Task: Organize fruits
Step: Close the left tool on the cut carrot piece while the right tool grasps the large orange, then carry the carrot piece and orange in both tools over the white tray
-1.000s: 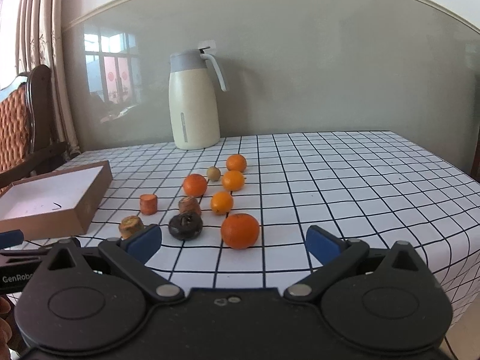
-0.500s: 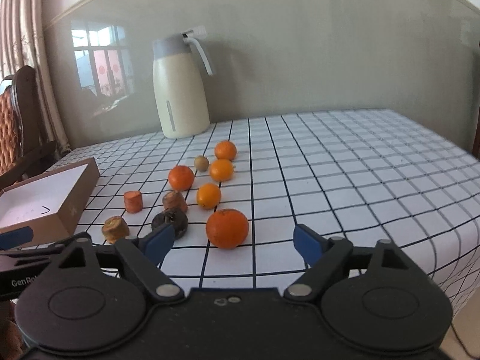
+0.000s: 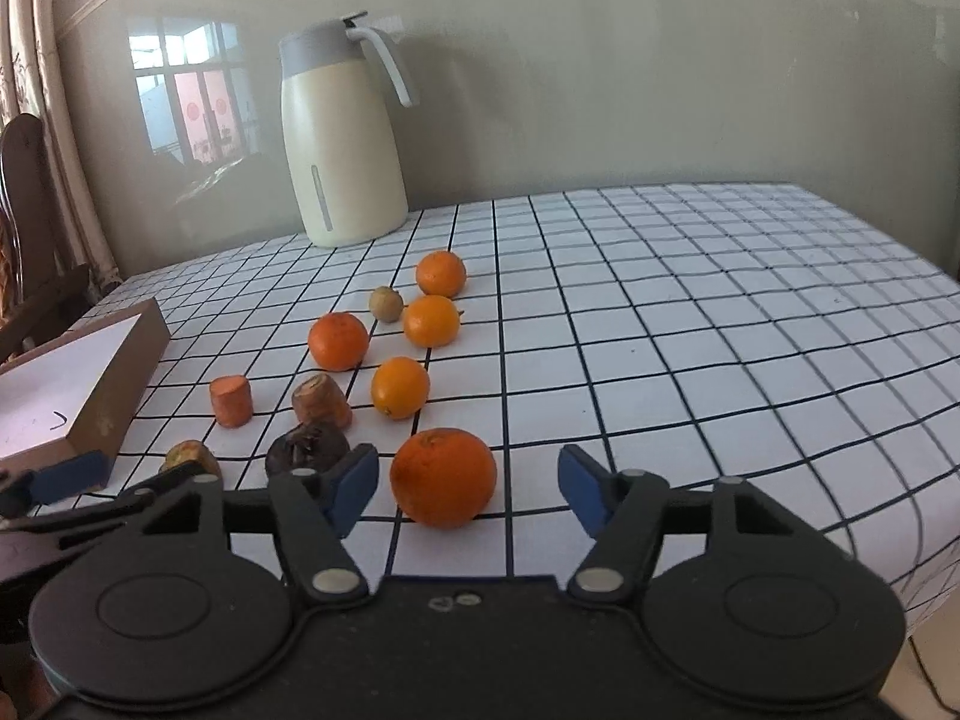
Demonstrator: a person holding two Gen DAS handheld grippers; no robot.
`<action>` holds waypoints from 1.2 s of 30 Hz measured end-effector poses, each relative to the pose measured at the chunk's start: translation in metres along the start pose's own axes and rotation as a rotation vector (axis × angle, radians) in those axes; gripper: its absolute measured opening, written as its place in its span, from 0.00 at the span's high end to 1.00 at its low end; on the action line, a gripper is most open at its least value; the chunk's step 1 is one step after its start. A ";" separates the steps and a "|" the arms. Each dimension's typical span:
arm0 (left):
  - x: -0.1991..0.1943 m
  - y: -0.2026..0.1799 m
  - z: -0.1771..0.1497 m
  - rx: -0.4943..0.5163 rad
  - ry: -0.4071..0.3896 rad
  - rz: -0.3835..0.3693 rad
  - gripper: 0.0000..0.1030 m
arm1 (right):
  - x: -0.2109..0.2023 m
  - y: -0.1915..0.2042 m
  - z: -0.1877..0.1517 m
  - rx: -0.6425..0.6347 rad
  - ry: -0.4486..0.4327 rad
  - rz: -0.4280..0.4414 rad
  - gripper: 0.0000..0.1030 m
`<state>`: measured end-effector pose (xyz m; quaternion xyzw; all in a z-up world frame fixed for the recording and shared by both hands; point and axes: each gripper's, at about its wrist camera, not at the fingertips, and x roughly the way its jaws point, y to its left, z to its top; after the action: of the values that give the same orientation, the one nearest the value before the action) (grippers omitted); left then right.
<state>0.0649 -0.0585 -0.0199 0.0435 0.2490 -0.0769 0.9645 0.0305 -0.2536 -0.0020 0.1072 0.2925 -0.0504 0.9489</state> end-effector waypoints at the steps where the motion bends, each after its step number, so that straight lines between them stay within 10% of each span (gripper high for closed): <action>1: 0.003 -0.002 0.000 -0.002 0.009 -0.005 0.35 | 0.002 0.000 0.000 0.005 0.003 0.004 0.44; 16: 0.023 -0.013 -0.004 -0.031 0.033 -0.009 0.69 | 0.022 0.006 -0.001 -0.009 0.037 0.009 0.60; 36: 0.010 -0.010 -0.004 -0.053 -0.003 -0.012 0.70 | 0.006 0.002 0.000 -0.002 -0.007 0.058 0.69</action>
<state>0.0701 -0.0694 -0.0289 0.0161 0.2498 -0.0762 0.9652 0.0362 -0.2522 -0.0052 0.1146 0.2861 -0.0227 0.9511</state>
